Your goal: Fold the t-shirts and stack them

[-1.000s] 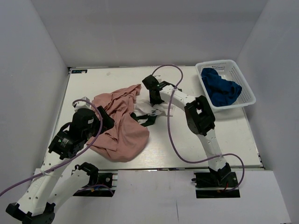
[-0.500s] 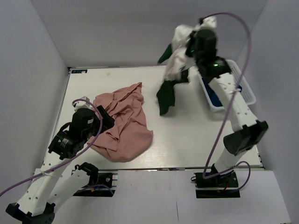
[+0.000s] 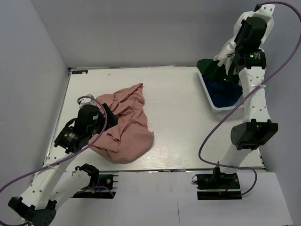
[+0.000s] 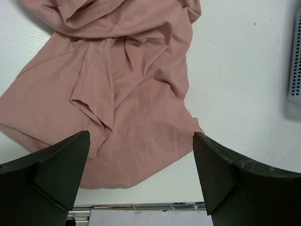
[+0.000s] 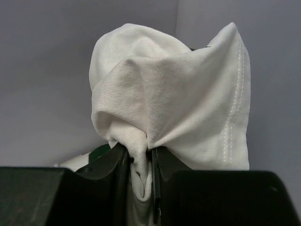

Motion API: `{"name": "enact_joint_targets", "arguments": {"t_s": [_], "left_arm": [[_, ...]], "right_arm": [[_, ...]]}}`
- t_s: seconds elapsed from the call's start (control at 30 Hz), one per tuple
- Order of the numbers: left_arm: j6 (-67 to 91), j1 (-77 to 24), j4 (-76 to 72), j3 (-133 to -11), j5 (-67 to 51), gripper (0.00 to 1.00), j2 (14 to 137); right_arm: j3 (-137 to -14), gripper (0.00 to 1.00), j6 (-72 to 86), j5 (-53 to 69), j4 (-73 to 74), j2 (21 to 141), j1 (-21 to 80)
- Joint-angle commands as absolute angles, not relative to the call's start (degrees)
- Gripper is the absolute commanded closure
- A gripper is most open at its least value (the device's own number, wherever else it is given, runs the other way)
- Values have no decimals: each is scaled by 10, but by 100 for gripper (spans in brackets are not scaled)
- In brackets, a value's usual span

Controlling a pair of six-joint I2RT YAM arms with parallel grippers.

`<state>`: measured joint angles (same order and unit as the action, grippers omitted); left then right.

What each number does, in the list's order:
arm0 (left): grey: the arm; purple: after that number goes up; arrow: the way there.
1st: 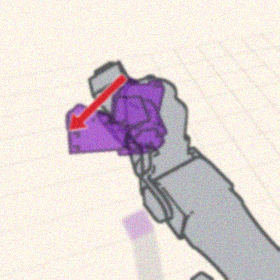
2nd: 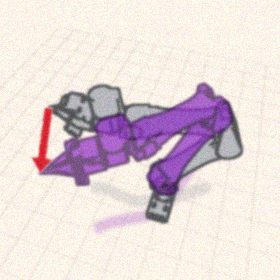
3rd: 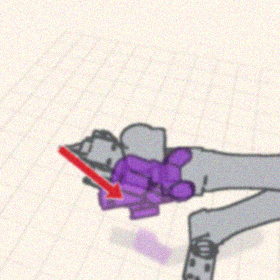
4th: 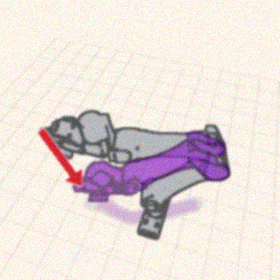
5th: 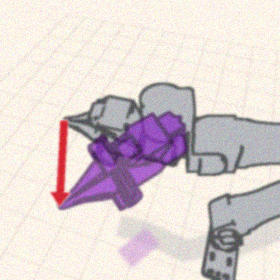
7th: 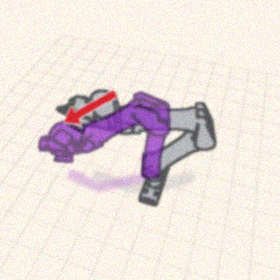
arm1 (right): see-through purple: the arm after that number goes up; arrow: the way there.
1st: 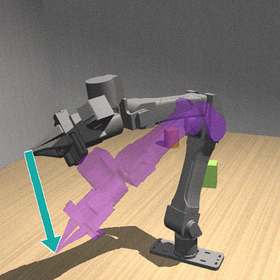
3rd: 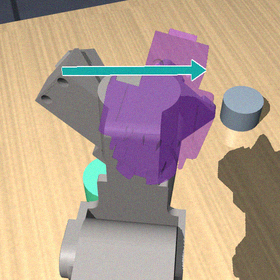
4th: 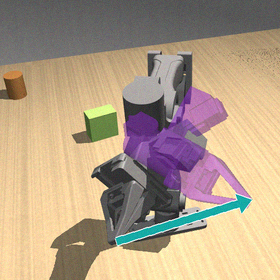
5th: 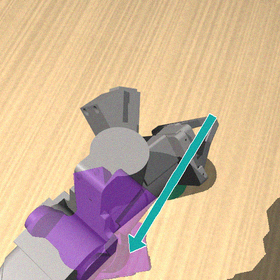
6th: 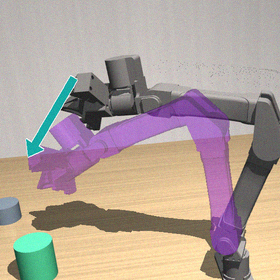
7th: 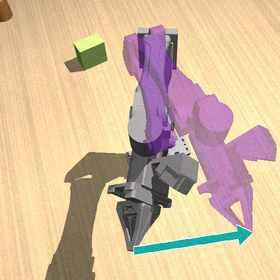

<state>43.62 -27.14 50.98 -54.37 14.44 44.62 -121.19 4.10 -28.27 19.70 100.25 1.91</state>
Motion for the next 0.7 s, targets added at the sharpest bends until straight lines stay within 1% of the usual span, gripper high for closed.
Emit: {"name": "enact_joint_targets", "arguments": {"t_s": [0.0, 0.13, 0.23, 0.57, 0.67], "left_arm": [[439, -273, 496, -562, 142, 0, 444], [439, -273, 484, -556, 142, 0, 454], [439, -273, 477, -551, 137, 0, 461], [429, -273, 454, -546, 109, 0, 498], [429, -273, 441, -534, 109, 0, 498]], "right_arm": [[-1246, 100, 31, -244, 151, 996, -18], [-1281, 100, 6, -243, 153, 1002, -40], [-1282, 100, 4, -240, 140, 973, -62], [-1259, 100, 4, -235, 147, 932, -98], [-1235, 100, 10, -195, 144, 924, -101]]}}
